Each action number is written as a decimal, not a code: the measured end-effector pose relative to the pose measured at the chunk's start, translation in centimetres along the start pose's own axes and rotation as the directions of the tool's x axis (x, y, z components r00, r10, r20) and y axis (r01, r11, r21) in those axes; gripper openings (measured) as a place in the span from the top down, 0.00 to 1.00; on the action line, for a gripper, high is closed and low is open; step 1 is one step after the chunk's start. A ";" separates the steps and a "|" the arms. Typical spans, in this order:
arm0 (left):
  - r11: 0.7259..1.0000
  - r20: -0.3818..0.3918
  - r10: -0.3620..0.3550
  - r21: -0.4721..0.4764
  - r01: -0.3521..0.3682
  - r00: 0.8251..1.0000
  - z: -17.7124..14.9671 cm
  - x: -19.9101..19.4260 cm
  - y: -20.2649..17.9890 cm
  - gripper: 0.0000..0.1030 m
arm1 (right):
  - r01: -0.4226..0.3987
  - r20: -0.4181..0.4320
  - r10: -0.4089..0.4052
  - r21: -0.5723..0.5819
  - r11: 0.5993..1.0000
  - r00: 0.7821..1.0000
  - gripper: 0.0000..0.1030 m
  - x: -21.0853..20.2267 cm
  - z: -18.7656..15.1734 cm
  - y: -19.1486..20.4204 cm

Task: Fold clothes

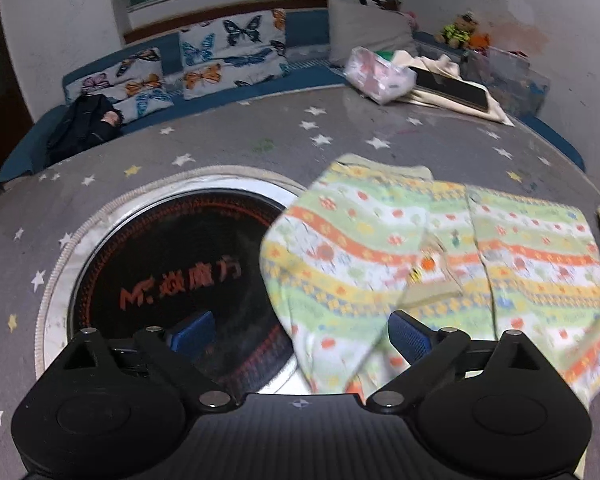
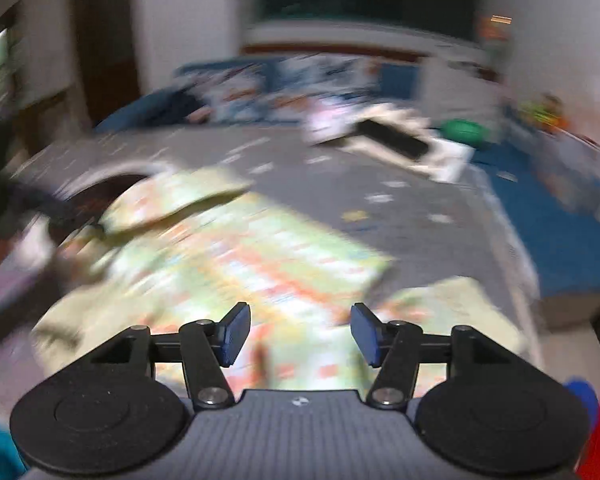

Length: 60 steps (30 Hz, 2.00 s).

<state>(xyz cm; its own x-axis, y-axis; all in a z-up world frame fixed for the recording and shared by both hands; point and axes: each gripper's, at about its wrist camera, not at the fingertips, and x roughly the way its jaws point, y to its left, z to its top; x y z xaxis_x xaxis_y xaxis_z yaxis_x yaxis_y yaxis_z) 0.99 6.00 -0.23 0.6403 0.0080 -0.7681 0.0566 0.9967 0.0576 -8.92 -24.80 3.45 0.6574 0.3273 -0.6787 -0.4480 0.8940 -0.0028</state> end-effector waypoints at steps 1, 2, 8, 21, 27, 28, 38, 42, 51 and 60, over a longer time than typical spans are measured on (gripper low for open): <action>1.000 -0.007 -0.003 0.006 0.003 1.000 -0.2 0.0 -0.1 0.10 | -0.016 -0.017 0.016 -0.050 0.999 1.000 0.44 0.4 -0.1 1.0; 1.000 -0.014 -0.011 0.008 0.011 1.000 -0.3 0.0 -0.1 0.19 | -0.032 -0.034 0.029 -0.100 0.994 0.999 0.43 0.8 -0.1 2.0; 0.995 -0.059 -0.094 -0.025 0.093 0.994 -0.9 0.1 0.2 0.83 | -0.059 -0.072 0.041 -0.275 0.960 0.997 0.43 2.9 -0.5 5.9; 0.989 0.034 -0.139 -0.045 0.141 0.990 -2.0 -4.5 1.7 0.99 | -0.114 -0.114 0.073 -0.407 0.906 0.991 0.63 4.2 -1.4 9.1; 0.985 0.070 -0.153 -0.065 0.158 0.986 -2.7 -7.0 2.6 0.99 | -0.139 -0.094 0.109 -0.423 0.895 0.990 0.38 4.2 -1.0 9.7; 0.985 0.074 -0.153 -0.071 0.158 0.985 -2.9 -7.3 2.8 0.99 | -0.164 -0.119 0.125 -0.412 0.896 0.985 0.39 4.5 -1.1 9.7; 0.987 0.033 -0.148 -0.051 0.149 0.988 -6.2 -9.5 4.9 0.92 | -0.303 -0.176 0.261 -0.281 0.911 0.949 0.52 4.0 0.0 7.7; 0.992 0.039 -0.126 -0.013 0.127 0.991 -6.5 -9.8 5.0 0.61 | -0.344 -0.175 0.310 -0.226 0.911 0.935 0.52 3.5 0.5 6.7; 0.991 0.122 -0.135 0.014 0.135 0.983 -3.6 -10.3 5.1 0.25 | -0.161 -0.104 0.159 -0.016 0.987 0.982 0.45 7.3 3.1 0.4; 0.985 0.086 -0.161 0.070 0.156 0.983 1.1 -3.6 1.2 0.29 | 0.002 -0.072 0.011 0.177 0.984 0.997 0.43 10.8 5.4 -5.1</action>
<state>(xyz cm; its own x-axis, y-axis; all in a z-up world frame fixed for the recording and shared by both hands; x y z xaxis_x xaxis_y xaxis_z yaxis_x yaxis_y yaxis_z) -0.39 7.07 3.33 0.6860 -0.1597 -0.7098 0.2088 0.9778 -0.0182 3.75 -24.17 0.05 0.6074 0.3139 -0.7298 -0.3319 0.9349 0.1259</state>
